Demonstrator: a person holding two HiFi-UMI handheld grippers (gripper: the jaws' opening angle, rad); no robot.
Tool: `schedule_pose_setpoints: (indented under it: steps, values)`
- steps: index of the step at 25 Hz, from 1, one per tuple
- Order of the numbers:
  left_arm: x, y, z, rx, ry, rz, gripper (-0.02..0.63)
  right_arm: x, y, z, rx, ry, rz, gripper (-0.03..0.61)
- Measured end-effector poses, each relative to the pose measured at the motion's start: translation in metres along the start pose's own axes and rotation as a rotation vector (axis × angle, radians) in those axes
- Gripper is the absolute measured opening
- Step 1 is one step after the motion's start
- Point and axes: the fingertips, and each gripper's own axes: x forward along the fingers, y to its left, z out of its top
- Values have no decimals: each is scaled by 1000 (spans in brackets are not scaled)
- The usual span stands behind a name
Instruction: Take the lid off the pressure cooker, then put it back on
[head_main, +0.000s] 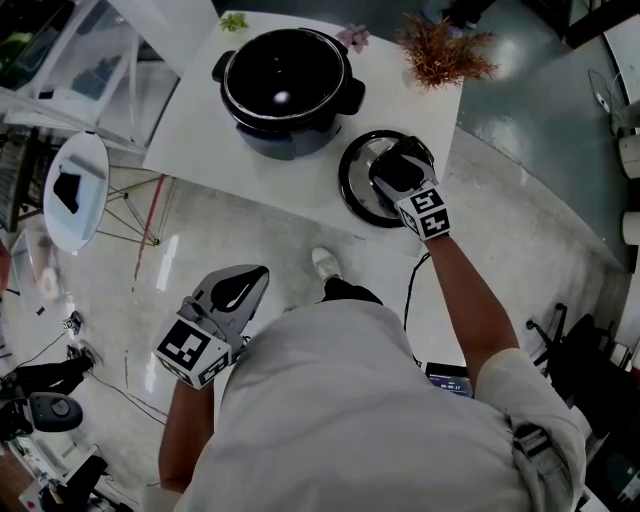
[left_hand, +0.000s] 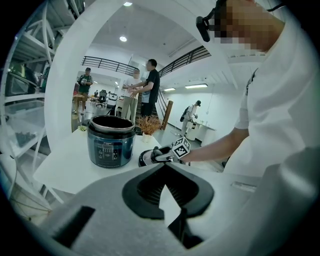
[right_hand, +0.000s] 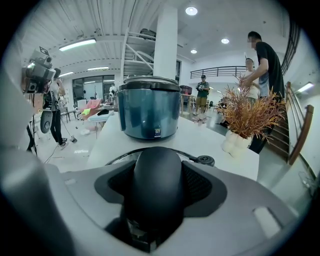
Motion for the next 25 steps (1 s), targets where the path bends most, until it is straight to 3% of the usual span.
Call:
schedule_pose_setpoints:
  steps: [17, 25]
  values:
    - [-19, 3, -8, 3, -4, 14, 6, 0, -4, 1, 19, 26, -17, 293]
    - [-21, 1, -10, 13, -19, -15, 6, -32, -4, 24, 7, -2, -7, 293]
